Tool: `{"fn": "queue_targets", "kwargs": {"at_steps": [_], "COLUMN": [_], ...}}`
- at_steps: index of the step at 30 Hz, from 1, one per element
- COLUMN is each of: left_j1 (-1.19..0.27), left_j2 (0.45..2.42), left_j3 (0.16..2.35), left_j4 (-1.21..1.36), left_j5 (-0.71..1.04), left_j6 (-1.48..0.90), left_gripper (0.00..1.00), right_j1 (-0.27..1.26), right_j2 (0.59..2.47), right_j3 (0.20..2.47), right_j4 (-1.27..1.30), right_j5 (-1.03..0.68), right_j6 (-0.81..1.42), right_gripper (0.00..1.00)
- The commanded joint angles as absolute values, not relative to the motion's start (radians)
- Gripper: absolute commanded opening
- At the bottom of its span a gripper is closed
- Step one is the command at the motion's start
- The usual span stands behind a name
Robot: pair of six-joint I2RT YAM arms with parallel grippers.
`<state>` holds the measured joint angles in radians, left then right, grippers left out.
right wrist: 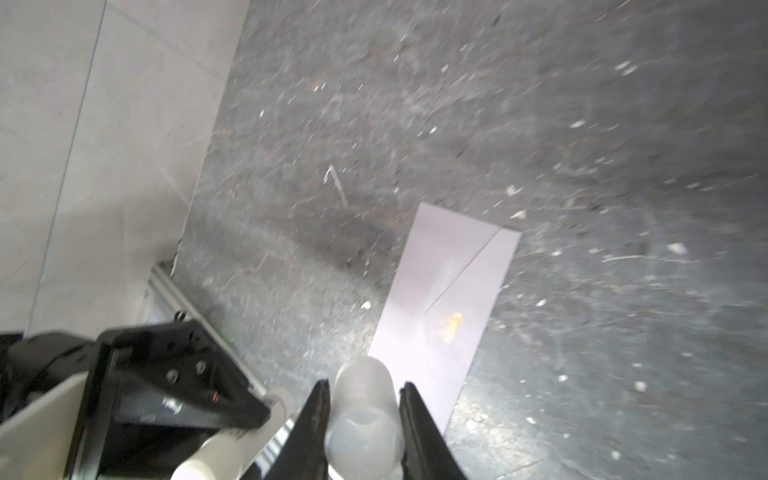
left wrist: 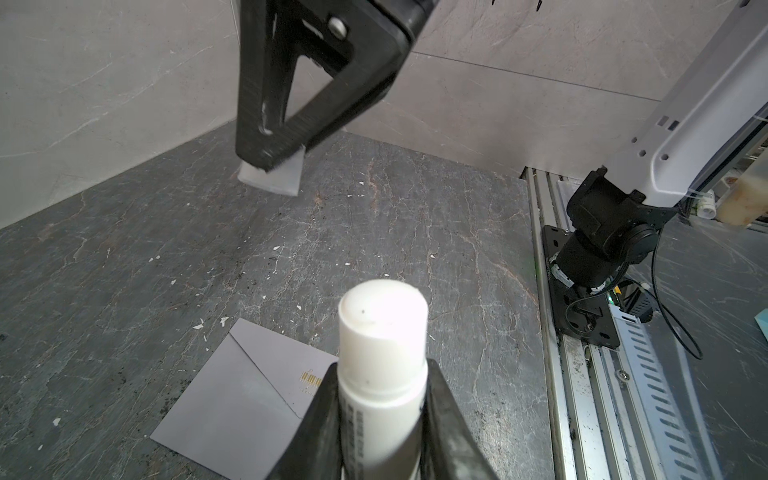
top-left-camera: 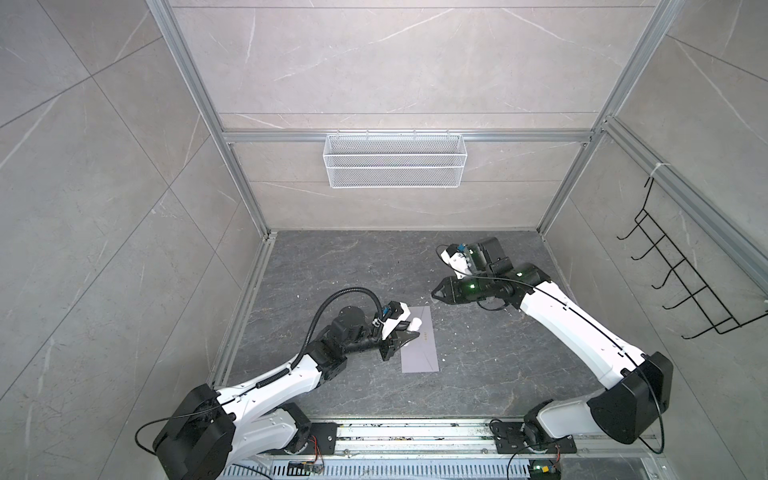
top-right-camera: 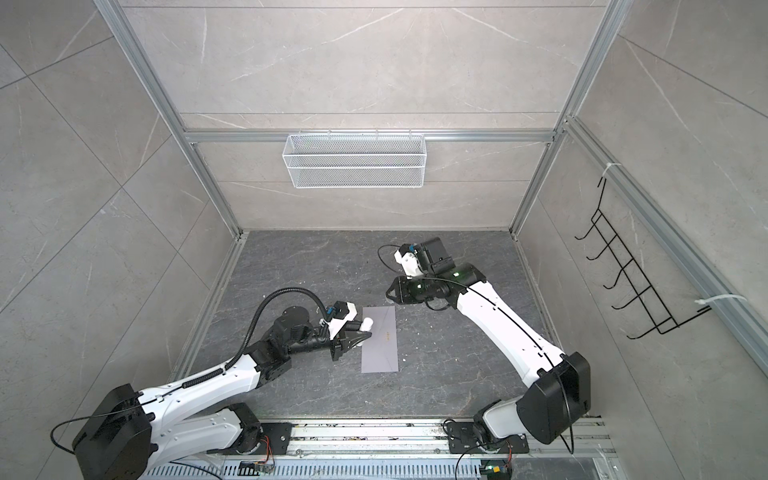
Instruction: Place the letter into the envelope and seal it
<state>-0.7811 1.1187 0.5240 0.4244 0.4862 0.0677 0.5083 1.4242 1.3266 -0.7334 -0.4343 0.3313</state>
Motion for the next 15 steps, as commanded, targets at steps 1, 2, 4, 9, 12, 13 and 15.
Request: {"fn": "queue_targets", "kwargs": {"at_steps": [1,2,4,9,12,13,15], "left_j1": [-0.786,-0.786,-0.785,-0.787,-0.788,-0.788,-0.788], "left_j2": [1.121,1.121,1.121,1.118,1.115,1.115,1.115], "left_j3": [0.548,0.549,0.549,0.545,0.543,0.544,0.543], "left_j4": [0.487,0.487,0.486,0.485,0.486,0.485,0.485], "left_j5": [0.525,0.526,0.526,0.527,0.527,0.526,0.526], "left_j6": [0.084,0.084,0.081,0.075,0.074,0.074,0.074], "left_gripper": [0.0,0.0,0.0,0.0,0.0,0.0,0.0], "right_j1": [0.522,0.528,0.535,0.549,0.556,0.559,0.564], "right_j2": [1.374,1.368,1.356,1.341,1.334,1.33,1.323], "right_j3": [1.295,1.285,1.266,1.245,1.234,1.231,1.221], "right_j4": [-0.701,-0.694,-0.68,-0.66,-0.644,-0.636,-0.621], "right_j5": [-0.528,-0.535,-0.554,-0.576,-0.593,-0.599,-0.606], "right_j6": [0.319,0.323,0.329,0.343,0.355,0.36,0.367], "right_gripper": [0.28,0.28,0.28,0.28,0.28,0.28,0.28]}}
